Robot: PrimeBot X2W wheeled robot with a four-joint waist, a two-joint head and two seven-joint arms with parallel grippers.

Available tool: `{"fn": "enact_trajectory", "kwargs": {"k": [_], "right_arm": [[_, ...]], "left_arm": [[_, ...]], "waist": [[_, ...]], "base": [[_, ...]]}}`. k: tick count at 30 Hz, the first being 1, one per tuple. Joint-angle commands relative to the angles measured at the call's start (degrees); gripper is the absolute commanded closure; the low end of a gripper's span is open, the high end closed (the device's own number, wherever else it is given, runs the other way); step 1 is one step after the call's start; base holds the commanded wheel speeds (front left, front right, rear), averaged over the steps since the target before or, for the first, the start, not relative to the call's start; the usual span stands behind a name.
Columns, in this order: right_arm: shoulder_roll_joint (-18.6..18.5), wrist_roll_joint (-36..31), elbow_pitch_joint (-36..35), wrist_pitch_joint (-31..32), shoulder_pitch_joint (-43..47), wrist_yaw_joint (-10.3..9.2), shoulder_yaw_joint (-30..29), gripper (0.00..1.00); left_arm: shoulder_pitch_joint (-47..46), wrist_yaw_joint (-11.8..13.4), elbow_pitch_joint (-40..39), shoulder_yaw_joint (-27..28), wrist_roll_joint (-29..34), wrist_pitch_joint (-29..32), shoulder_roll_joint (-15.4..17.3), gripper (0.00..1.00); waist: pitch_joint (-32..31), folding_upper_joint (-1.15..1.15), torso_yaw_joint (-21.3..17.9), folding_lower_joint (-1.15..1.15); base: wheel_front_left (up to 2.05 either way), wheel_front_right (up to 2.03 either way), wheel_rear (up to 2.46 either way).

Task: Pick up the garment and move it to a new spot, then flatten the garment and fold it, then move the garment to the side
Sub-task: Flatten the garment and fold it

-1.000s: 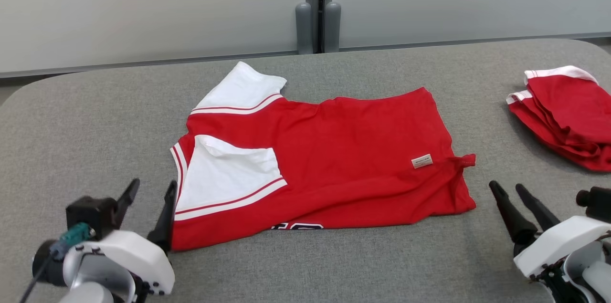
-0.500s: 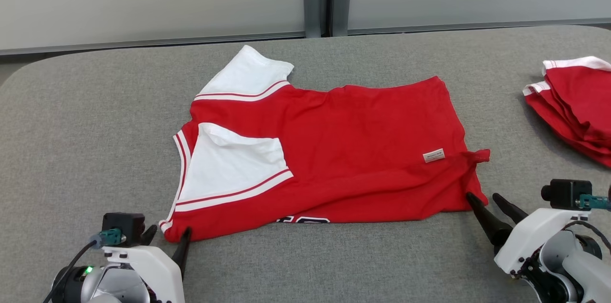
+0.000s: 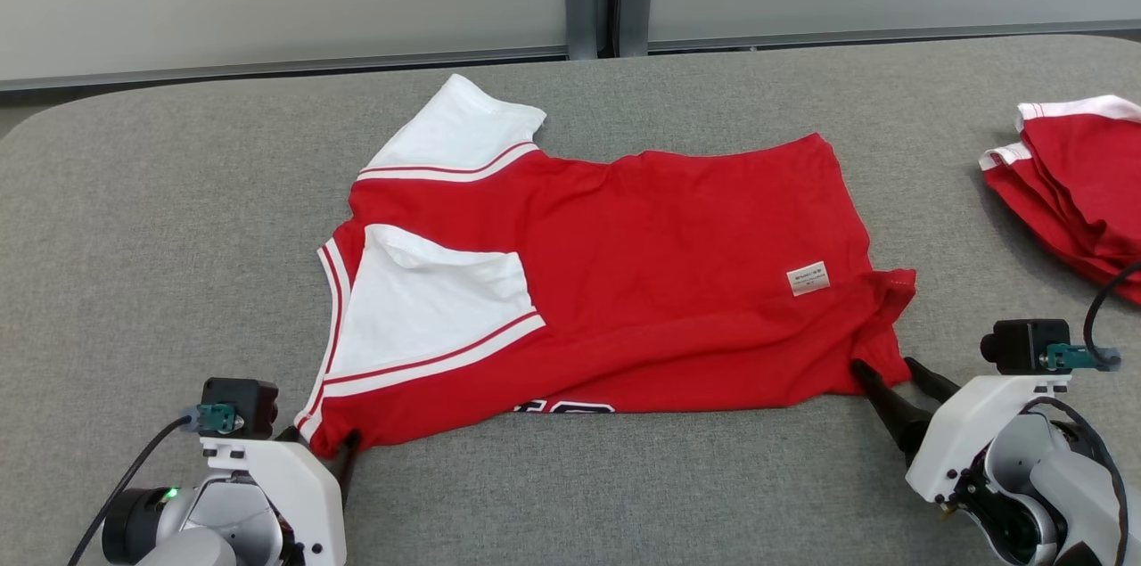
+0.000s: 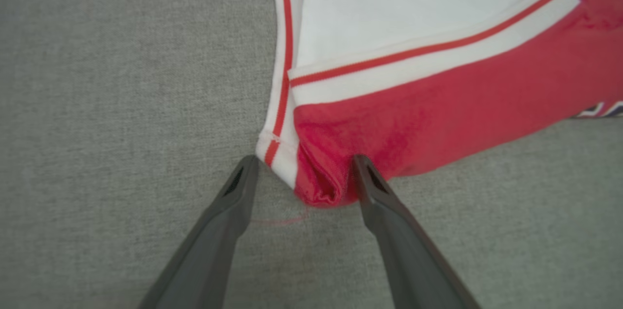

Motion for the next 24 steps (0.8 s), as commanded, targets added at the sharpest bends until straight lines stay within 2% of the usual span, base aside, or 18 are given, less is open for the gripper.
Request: {"fn": "enact_trajectory", "kwargs": {"k": [1,2,3,4,5,6,8,9,17,24], "right_arm": [[0.3,-0.3,0.7,0.6,0.0,0.03,0.4,0.00],[0.4,-0.4,0.9,0.7,-0.1,0.03,0.5,0.00],[0.5,-0.6,1.2,1.0,-0.2,0.02,0.6,0.06],[0.6,-0.8,1.4,1.1,-0.3,0.03,0.6,0.22],[0.7,-0.9,1.7,1.3,-0.4,0.02,0.6,0.47],[0.8,-0.9,1.9,1.4,-0.4,0.03,0.7,0.55],[0.8,-1.0,2.5,1.8,-0.4,0.03,0.8,0.73],[0.8,-1.2,2.8,1.9,-0.5,0.03,0.8,1.00],[0.4,-1.7,2.6,0.2,-0.8,0.02,0.5,1.00],[-2.6,0.4,-1.2,0.7,2.3,0.03,-0.2,1.00]], "left_arm": [[-1.1,-0.3,0.4,0.0,-0.3,0.3,0.0,0.13],[-1.1,-0.6,0.7,-0.1,-0.5,0.4,-0.1,0.30],[-1.1,-0.7,1.0,-0.2,-0.8,0.7,-0.3,0.53],[-1.1,-0.9,1.3,-0.2,-0.8,0.8,-0.4,0.63],[-1.2,-1.1,1.7,-0.3,-0.9,0.7,-0.5,0.80],[-1.3,-1.3,2.0,-0.3,-1.1,0.6,-0.6,1.00],[-1.3,-1.7,2.5,-0.2,-1.4,0.2,-0.9,1.00],[-1.2,-2.1,2.9,-0.3,-1.4,0.2,-1.0,1.00],[-0.9,-2.9,3.7,0.0,-1.7,-0.8,-0.8,1.00],[2.0,-1.8,0.3,-0.1,-2.2,0.1,1.5,1.00]], "waist": [[0.0,0.00,0.0,0.00],[-0.1,0.00,-0.1,0.00],[-0.1,0.00,-0.1,0.00],[-0.2,0.00,-0.1,0.00],[-0.2,0.00,0.0,0.00],[-0.3,0.00,0.0,0.00],[-0.5,0.00,0.1,0.00],[-0.6,0.00,0.1,0.00],[-1.6,0.00,0.3,0.00],[-4.3,0.00,0.2,0.00]], "base": [[0.00,0.00,0.00],[0.00,0.00,0.00],[0.00,0.00,0.00],[0.00,0.00,0.00],[0.00,0.00,0.00],[0.00,0.00,0.00],[0.00,0.00,0.00],[0.00,0.00,0.00],[0.00,0.00,0.00],[0.00,0.00,0.00]]}}
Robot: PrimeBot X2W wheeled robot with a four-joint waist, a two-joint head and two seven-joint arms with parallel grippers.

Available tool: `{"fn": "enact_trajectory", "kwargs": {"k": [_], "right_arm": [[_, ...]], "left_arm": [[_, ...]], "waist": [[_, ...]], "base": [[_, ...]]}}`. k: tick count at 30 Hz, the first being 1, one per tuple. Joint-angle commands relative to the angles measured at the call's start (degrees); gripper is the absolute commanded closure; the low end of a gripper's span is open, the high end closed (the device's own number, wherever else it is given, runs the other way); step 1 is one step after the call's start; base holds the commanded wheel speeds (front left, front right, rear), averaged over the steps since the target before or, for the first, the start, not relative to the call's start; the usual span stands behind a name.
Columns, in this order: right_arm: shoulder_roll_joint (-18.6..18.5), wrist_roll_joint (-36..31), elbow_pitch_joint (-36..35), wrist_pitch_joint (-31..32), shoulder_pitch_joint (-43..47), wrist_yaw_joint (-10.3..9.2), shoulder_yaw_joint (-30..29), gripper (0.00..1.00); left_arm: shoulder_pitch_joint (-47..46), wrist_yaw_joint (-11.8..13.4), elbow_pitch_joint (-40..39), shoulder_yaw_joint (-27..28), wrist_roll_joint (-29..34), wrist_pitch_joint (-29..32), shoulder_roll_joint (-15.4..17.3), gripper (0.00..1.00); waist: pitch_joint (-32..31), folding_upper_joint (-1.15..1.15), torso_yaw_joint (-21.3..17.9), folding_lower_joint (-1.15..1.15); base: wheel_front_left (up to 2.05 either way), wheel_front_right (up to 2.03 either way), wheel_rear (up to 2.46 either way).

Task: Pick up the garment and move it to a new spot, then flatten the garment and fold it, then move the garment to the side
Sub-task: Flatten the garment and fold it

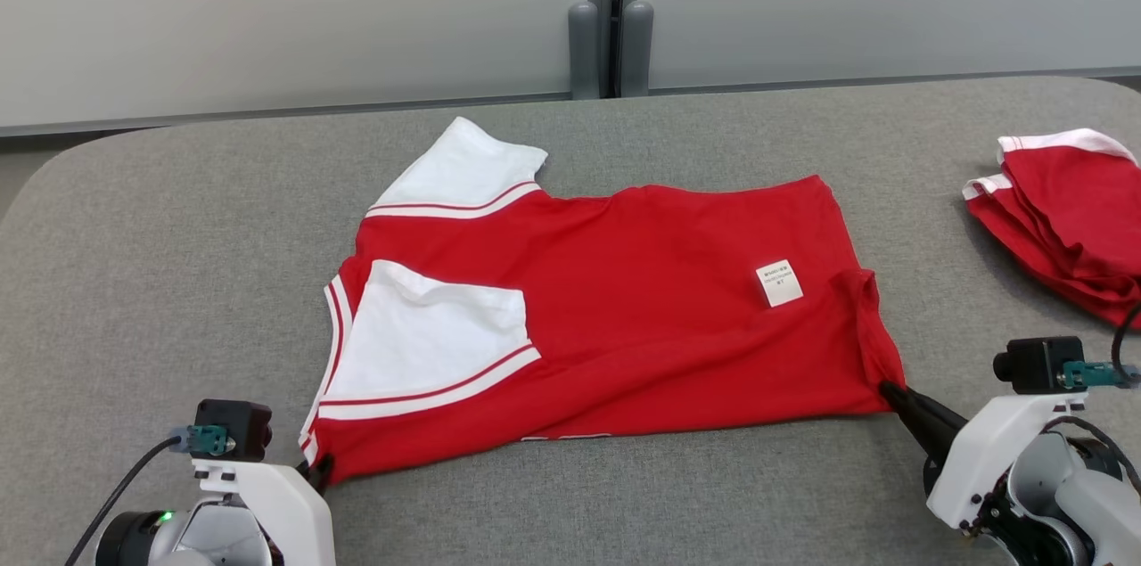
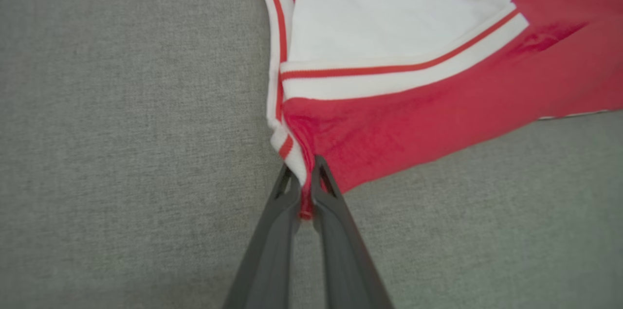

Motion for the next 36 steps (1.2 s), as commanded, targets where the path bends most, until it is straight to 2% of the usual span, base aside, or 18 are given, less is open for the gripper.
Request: {"fn": "enact_trajectory", "kwargs": {"k": [1,7,18,25,26,27,28,29,36], "right_arm": [[-1.1,0.8,-1.0,0.4,1.4,0.02,-0.3,1.00],[-4.6,3.6,-6.0,4.1,5.7,0.02,-1.0,1.00],[-11.3,7.8,-13.5,10.8,14.0,0.01,-5.2,1.00],[-12.0,7.8,-15.0,14.3,17.5,0.01,-7.9,1.00],[-11.7,7.5,-14.9,14.6,17.9,0.01,-8.3,0.91],[-11.4,7.2,-14.7,15.0,18.1,0.01,-8.8,0.61],[-11.1,7.0,-14.5,15.4,18.4,0.01,-9.2,0.21],[-10.8,6.8,-14.3,15.9,18.5,0.01,-9.6,0.00],[-10.1,4.0,-15.7,16.9,18.9,0.05,-13.6,0.00]], "left_arm": [[1.0,0.6,-1.0,0.1,-0.3,0.4,0.9,1.00],[5.1,2.3,-6.8,-0.3,-1.5,2.7,3.8,1.00],[15.2,7.8,-20.0,0.4,-5.0,6.1,10.0,1.00],[17.7,9.1,-23.8,0.2,-6.4,7.1,10.5,1.00],[17.7,9.2,-23.9,0.0,-6.5,7.2,10.4,0.53],[17.7,9.2,-23.8,-0.2,-6.6,7.5,10.4,0.00],[17.6,9.1,-23.7,-0.4,-6.8,7.8,10.2,0.00],[17.5,9.0,-23.6,-0.5,-6.7,8.0,10.2,0.00],[14.7,9.7,-24.3,0.4,-4.6,7.5,11.3,0.00]], "waist": [[-0.8,0.00,0.0,0.00],[-2.3,0.00,-0.1,0.00],[-3.2,0.00,-0.2,0.00],[-3.2,0.00,-0.3,0.00],[-3.1,0.00,-0.3,0.00],[-3.1,0.00,-0.3,0.00],[-3.0,0.00,-0.4,0.00],[-3.0,0.00,-0.4,0.00],[-2.4,0.00,-0.4,0.00]], "base": [[0.00,0.00,0.00],[0.00,0.00,0.00],[0.00,0.00,0.00],[0.00,0.00,0.00],[0.00,0.00,0.00],[0.00,0.00,0.00],[0.00,0.00,0.00],[0.00,0.00,0.00],[0.00,0.00,0.00]]}}
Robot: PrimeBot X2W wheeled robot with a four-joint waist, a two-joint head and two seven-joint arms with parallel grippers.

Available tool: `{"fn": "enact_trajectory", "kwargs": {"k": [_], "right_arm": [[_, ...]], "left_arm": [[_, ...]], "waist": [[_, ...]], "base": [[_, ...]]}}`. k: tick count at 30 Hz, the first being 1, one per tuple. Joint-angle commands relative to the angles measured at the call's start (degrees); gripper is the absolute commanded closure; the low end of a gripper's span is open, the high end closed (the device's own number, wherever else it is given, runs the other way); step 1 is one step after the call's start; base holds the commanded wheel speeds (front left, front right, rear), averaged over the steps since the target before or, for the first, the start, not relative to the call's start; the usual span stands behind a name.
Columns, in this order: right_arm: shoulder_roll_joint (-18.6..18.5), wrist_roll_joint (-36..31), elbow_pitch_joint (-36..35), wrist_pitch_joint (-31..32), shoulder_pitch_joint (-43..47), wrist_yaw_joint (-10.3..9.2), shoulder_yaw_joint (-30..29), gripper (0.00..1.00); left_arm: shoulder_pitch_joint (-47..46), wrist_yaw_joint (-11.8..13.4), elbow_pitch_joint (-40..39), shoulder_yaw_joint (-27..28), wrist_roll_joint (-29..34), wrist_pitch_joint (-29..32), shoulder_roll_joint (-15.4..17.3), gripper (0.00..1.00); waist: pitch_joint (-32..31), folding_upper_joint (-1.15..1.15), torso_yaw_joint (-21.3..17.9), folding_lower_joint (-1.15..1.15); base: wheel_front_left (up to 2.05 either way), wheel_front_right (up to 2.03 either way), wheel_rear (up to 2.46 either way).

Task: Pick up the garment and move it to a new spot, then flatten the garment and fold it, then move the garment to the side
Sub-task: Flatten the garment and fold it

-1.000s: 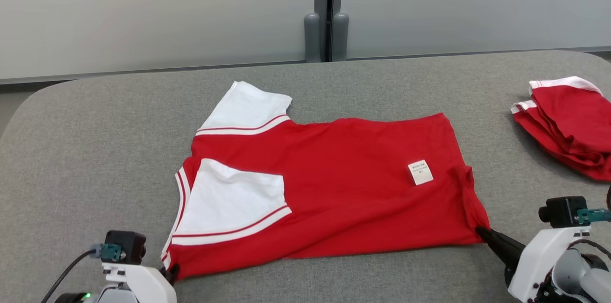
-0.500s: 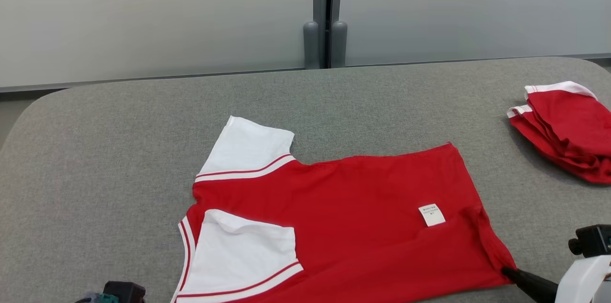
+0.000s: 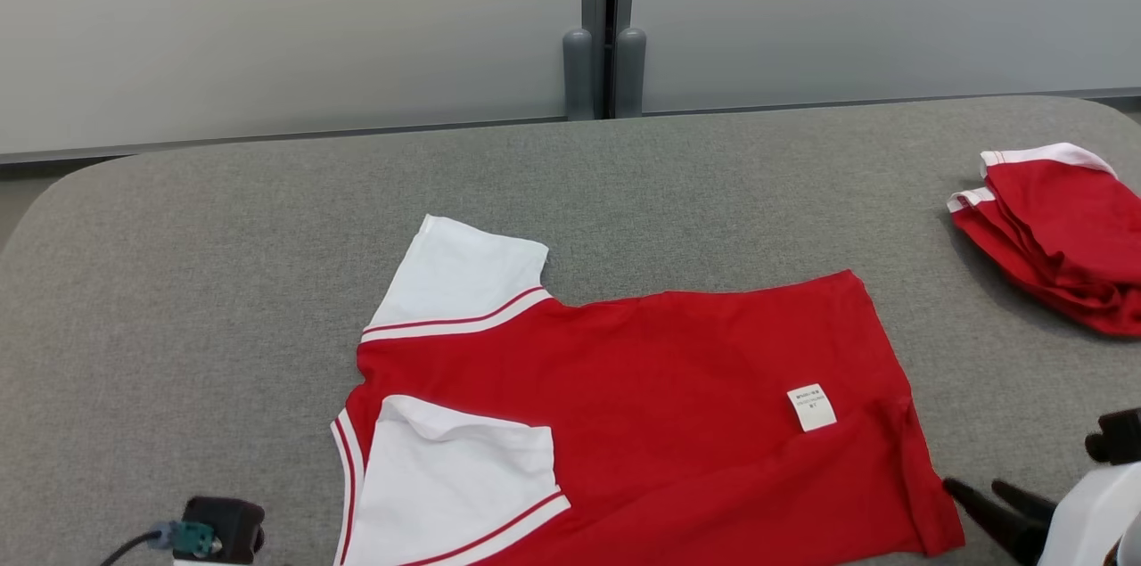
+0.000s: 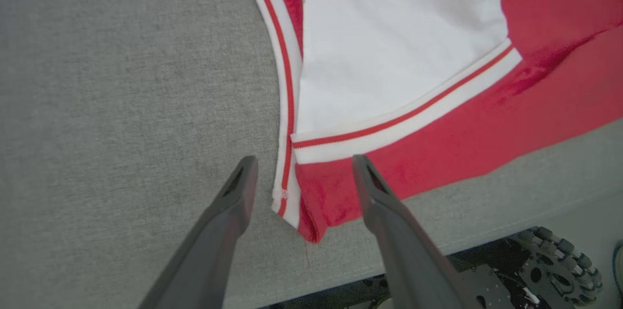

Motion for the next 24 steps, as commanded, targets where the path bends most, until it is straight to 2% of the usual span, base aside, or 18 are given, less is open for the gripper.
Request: {"fn": "enact_trajectory", "kwargs": {"k": [1,7,11,17,24], "right_arm": [[-0.3,-1.0,-1.0,-1.2,-0.1,0.09,-1.2,0.00],[0.1,-6.4,-5.8,-7.1,-2.0,0.06,-8.9,0.00],[2.4,-9.8,-7.0,-7.9,-4.9,0.06,-12.1,0.00],[5.5,-13.4,-6.2,-5.7,-12.7,0.06,-12.1,0.00],[7.6,-14.7,-1.4,-2.0,-21.7,0.06,-9.7,0.00]], "left_arm": [[-1.3,0.3,-0.2,0.7,0.7,-0.5,0.6,0.00],[-8.3,0.9,-1.5,3.7,6.4,-4.3,2.2,0.00],[-15.6,-1.2,-1.7,4.0,9.4,-4.2,1.5,0.00],[-28.1,-7.5,5.2,3.1,9.8,-0.4,-1.4,0.00],[-42.7,-17.4,18.7,-0.2,8.9,5.8,-7.7,0.00]], "waist": [[0.2,0.00,0.0,0.00],[2.0,0.00,-0.3,0.00],[4.8,0.00,-0.5,0.00],[10.8,0.00,-1.0,0.00],[16.2,0.00,-1.6,0.00]], "base": [[0.00,0.00,0.00],[0.00,0.00,0.00],[0.00,0.00,0.00],[0.00,0.00,0.00],[0.00,0.00,0.00]]}}
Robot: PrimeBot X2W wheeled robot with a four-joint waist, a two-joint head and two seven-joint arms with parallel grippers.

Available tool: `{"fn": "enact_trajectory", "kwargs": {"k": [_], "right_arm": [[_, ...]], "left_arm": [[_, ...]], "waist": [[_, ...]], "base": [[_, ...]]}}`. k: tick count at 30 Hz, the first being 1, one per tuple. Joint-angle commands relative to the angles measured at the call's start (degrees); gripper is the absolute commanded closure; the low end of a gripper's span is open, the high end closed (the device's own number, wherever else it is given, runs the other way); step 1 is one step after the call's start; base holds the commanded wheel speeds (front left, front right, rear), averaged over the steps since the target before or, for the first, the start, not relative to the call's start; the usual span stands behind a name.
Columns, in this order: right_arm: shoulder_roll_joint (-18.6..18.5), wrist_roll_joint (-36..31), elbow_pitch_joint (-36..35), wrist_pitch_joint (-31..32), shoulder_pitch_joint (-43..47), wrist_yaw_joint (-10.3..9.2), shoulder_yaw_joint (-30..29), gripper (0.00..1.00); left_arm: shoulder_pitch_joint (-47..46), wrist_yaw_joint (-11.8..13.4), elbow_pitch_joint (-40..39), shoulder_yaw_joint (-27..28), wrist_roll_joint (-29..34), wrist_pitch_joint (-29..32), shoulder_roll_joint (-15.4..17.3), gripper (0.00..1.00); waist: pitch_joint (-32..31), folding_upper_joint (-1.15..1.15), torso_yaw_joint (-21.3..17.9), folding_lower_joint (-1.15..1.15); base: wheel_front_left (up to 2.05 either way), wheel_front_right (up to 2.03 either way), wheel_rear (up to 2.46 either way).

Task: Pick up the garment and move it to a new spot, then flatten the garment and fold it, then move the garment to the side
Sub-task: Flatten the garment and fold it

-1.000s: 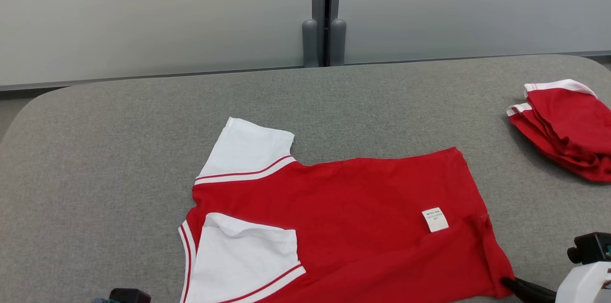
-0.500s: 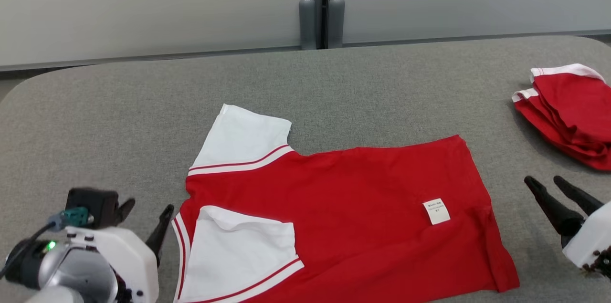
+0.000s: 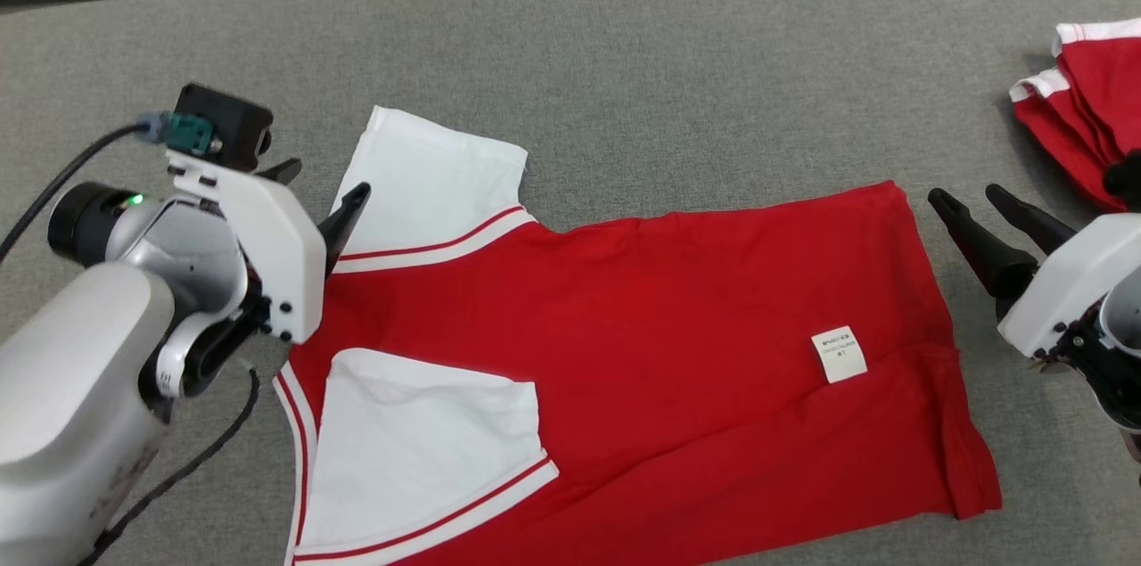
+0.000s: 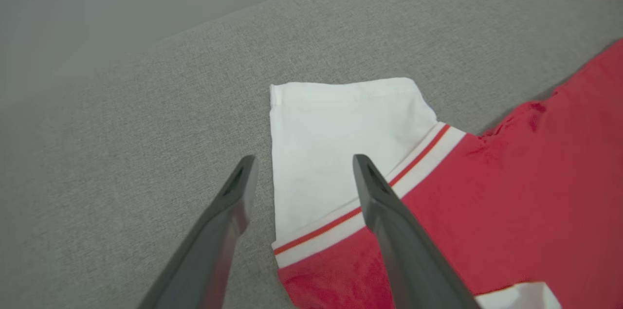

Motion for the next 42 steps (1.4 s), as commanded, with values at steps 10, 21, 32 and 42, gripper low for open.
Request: {"fn": "enact_trajectory", "kwargs": {"k": [10,21,32,42], "right_arm": [[0.5,1.8,1.6,2.6,-8.5,0.03,6.3,0.00],[1.6,3.5,2.1,2.0,-12.9,0.03,13.2,0.00],[1.9,5.1,6.2,-0.3,-16.0,0.03,18.1,0.00],[2.8,5.8,7.7,-2.0,-18.1,0.03,20.9,0.05]], "left_arm": [[-16.3,-9.0,17.5,-2.7,-0.2,7.2,-5.6,0.00],[-22.7,-11.8,30.7,-3.3,-0.5,8.2,-8.3,0.00],[-24.2,-13.3,39.4,-4.7,-1.1,9.1,-9.8,0.00],[-23.8,-14.2,41.7,-5.6,-3.4,11.8,-11.2,0.00]], "waist": [[7.7,0.00,-3.3,0.00],[9.8,0.00,-6.2,0.00],[9.4,0.00,-6.4,0.00],[9.2,0.00,-6.4,0.00]], "base": [[0.00,0.00,0.00],[0.00,0.00,0.00],[0.00,0.00,0.00],[0.00,0.00,0.00]]}}
